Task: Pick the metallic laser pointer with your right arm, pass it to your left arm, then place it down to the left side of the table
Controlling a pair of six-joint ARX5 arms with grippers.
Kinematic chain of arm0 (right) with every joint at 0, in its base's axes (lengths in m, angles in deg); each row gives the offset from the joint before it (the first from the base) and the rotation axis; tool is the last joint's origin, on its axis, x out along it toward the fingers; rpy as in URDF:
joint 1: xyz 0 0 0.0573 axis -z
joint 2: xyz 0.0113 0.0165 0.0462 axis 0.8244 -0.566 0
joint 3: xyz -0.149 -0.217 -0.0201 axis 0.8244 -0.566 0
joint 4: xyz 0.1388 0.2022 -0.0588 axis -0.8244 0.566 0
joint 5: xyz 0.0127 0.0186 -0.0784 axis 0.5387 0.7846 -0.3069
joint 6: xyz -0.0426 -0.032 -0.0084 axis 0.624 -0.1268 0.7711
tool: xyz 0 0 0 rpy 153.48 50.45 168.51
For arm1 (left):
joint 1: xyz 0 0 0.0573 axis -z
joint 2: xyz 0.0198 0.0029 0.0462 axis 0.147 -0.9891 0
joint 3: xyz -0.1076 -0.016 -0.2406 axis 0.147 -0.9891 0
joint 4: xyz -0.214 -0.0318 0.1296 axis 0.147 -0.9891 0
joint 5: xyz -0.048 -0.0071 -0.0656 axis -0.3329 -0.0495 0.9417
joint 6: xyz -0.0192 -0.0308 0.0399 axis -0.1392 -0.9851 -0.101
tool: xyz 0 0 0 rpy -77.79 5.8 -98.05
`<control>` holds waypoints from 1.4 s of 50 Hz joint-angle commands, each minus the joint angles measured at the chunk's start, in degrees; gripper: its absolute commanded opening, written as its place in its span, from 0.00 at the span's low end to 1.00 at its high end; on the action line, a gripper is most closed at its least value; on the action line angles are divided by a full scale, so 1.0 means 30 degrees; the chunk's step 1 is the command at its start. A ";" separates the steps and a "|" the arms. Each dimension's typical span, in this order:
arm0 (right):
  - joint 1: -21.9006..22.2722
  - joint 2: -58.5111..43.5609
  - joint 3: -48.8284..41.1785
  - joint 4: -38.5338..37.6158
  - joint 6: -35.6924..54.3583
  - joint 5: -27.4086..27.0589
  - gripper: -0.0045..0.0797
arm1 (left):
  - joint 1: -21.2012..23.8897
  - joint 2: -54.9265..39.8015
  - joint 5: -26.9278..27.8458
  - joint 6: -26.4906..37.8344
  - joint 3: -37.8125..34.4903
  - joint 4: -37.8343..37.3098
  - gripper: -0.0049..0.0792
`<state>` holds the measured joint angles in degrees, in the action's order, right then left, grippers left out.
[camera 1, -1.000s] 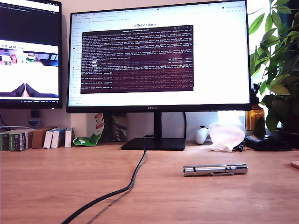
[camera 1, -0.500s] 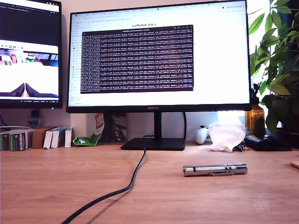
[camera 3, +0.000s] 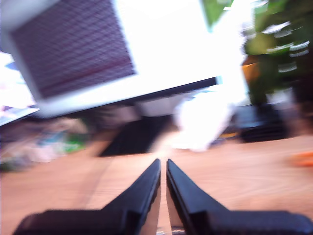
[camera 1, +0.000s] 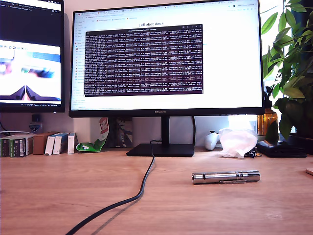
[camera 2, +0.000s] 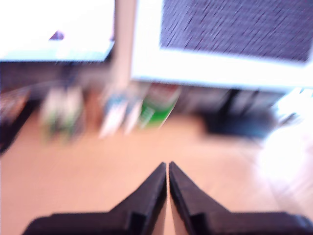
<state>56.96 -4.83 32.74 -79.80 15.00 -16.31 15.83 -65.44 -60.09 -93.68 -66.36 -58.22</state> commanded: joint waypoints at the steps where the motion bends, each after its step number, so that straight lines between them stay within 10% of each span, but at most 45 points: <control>1: 0.0029 0.0109 0.0816 -0.0160 0.0153 0.0350 0.04 | 0.0029 0.0131 0.0561 -0.0066 -0.0481 0.1239 0.03; 21: 0.0036 -0.5370 0.7759 0.5676 0.8786 0.0503 0.04 | 0.0029 -0.0845 0.3745 0.1989 0.1268 0.2885 0.03; 50: -0.0947 -2.2017 2.0108 1.4892 2.0349 0.0685 0.04 | 0.0066 -1.3027 0.6819 0.6543 0.6900 -0.0197 0.03; 70: -0.4998 -2.7860 2.3540 1.9322 2.6636 -0.5289 0.04 | 0.0495 -1.6211 0.7730 0.6601 0.7380 -0.0117 0.03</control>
<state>43.19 -87.62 102.51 -22.01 93.27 -31.09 17.01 -113.90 -37.21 -74.21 -44.41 -59.27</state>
